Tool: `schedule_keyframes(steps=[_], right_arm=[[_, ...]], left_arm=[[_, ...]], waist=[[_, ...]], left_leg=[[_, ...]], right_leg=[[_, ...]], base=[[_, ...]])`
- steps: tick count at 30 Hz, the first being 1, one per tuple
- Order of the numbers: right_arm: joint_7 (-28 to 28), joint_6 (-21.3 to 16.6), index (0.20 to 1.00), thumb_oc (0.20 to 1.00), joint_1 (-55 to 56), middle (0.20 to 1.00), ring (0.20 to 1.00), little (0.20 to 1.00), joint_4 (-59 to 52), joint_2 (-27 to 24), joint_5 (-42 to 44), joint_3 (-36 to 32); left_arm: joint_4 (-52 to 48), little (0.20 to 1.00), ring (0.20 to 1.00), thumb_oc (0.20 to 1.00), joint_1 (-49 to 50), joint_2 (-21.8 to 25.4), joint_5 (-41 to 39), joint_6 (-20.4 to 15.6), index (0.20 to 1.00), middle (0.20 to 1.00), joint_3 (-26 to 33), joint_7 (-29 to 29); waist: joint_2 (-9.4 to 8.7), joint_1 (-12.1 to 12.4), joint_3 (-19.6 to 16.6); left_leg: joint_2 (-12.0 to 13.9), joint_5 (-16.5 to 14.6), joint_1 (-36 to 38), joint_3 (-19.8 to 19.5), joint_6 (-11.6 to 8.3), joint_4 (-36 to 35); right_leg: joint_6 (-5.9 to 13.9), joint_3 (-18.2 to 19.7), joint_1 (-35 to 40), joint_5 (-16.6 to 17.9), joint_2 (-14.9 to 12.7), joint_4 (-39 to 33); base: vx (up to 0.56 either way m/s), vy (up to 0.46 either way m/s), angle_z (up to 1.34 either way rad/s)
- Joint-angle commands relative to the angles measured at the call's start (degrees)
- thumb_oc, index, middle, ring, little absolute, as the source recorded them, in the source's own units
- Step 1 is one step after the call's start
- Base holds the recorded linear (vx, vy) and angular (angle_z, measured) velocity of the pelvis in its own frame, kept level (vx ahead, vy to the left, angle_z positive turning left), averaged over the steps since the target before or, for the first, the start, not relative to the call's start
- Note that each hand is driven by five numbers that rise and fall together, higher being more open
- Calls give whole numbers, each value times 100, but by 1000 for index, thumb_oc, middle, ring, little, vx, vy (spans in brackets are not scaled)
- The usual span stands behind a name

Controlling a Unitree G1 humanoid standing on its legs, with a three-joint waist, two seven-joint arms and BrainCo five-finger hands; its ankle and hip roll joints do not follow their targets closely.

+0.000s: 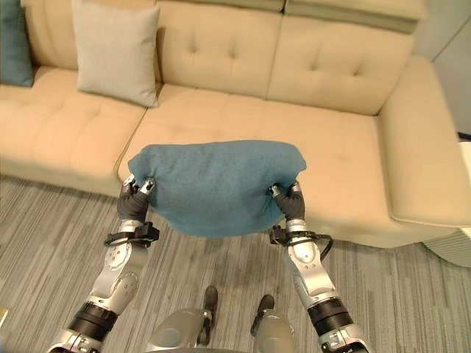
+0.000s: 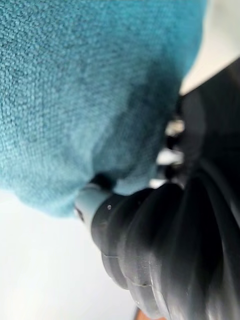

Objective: Pick up all the scattered cushions and arrange them neatly on the sofa.

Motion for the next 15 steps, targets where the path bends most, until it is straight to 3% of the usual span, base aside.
schedule_keyframes(steps=[1,2,4,8,10,13,15], right_arm=[[414,-449,200,200,-498,200,200,200,-553,208,-98,304],[366,-409,200,200,-495,200,200,200,-600,161,-180,301],[416,-418,200,200,-420,200,200,200,-645,129,-125,250],[335,-456,200,200,-313,200,200,200,-617,23,50,91],[314,-446,200,200,-328,200,200,200,-612,38,119,99],[332,-431,200,200,-362,200,200,200,-610,49,127,89],[291,-439,200,200,-344,200,200,200,-637,44,103,30]], left_arm=[[-873,200,200,200,-394,-133,352,-144,200,200,-552,-469],[-840,200,200,200,-372,-169,289,-143,200,200,-556,-483],[-807,200,200,200,-386,-196,400,-108,200,200,-561,-512],[-740,200,200,200,-421,-357,208,-75,200,200,-661,-625],[-727,200,200,200,-459,-365,229,-41,200,200,-723,-588],[-673,200,200,200,-463,-346,223,-22,200,200,-746,-571],[-692,200,200,200,-546,-361,324,55,200,200,-802,-531]], waist=[[114,51,-252],[82,-2,-267],[-25,23,-346],[-136,13,-384],[-145,47,-353],[-179,77,-384],[-234,127,-418]], left_leg=[[20,-126,313,-728,-196,54],[48,-141,411,-820,-241,60],[81,-229,481,-818,-373,103],[309,-127,69,-549,-741,1214],[355,-85,-27,-469,-735,1381],[269,-165,-141,-370,-609,882],[249,300,-817,-6,-593,658]], right_leg=[[301,-1,149,633,242,-538],[307,173,105,601,369,-642],[222,155,557,435,537,-1071],[29,-425,1007,214,561,-1226],[-39,-514,1179,109,610,-1256],[-38,-494,1258,22,653,-1294],[-52,-459,1456,-88,791,-1367]], base=[[198,-104,-29],[221,-134,10],[266,-208,51],[167,-191,76],[126,-114,69],[119,-32,20],[160,13,18]])
